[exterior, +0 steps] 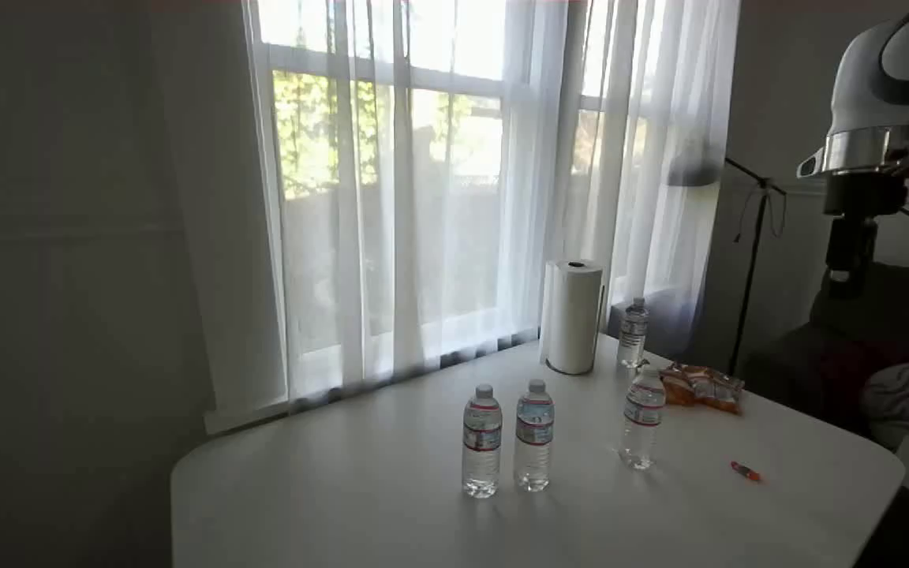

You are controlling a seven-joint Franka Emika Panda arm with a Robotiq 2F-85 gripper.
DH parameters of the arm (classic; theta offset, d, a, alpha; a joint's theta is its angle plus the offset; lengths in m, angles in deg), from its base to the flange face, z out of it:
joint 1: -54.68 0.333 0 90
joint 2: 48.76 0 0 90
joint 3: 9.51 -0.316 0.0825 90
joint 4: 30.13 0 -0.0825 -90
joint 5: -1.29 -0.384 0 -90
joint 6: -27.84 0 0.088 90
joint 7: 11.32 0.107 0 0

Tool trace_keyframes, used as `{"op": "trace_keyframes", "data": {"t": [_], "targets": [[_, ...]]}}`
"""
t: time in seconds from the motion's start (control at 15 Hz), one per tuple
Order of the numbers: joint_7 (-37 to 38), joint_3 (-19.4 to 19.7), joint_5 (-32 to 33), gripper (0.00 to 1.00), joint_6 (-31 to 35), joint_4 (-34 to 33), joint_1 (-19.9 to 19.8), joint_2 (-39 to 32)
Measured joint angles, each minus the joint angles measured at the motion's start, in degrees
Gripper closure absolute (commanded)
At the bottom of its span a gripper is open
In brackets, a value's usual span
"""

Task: Put the sweet on top of the second bottle to the right

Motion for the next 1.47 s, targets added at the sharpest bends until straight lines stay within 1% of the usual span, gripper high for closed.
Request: {"op": "trace_keyframes", "data": {"t": [0.4, 0.53, 0.73, 1.0, 1.27, 1.47], "targets": [[0.1, 0.0, 0.0, 0.0, 0.0, 0.0, 0.0, -0.1], [0.6, 0.1, -0.6, 0.0, 0.4, 0.1, 0.0, -1.3], [2.9, 0.1, -1.3, 0.0, 3.1, 0.3, 0.0, -5.9], [4.7, -1.1, -0.2, 0.0, 9.0, 1.6, -0.1, -13.1], [4.3, -2.6, 1.1, 0.0, 13.6, 3.5, -0.1, -20.5], [3.0, -2.9, 1.1, 0.0, 19.2, 5.0, -0.1, -25.6]]}}
